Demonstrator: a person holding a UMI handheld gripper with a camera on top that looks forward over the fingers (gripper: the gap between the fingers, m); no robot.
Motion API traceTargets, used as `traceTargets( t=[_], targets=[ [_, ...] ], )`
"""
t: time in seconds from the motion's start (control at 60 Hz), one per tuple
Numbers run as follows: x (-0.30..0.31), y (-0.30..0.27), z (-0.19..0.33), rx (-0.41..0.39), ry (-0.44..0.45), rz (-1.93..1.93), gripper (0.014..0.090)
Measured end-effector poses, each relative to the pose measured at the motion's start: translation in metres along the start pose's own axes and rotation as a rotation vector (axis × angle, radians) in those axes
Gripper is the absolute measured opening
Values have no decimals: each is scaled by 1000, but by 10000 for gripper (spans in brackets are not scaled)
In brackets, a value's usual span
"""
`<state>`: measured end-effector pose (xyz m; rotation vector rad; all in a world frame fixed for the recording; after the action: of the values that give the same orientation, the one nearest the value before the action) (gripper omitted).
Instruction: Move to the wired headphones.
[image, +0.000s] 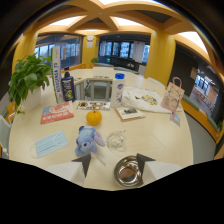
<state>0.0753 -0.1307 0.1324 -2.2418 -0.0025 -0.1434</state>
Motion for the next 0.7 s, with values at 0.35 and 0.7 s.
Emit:
traceTargets(
  t=[0.35,0.7],
  targets=[
    [25,0,118,-121,-75,0,861],
    [20,8,137,-160,-121,-5,860]
  ],
)
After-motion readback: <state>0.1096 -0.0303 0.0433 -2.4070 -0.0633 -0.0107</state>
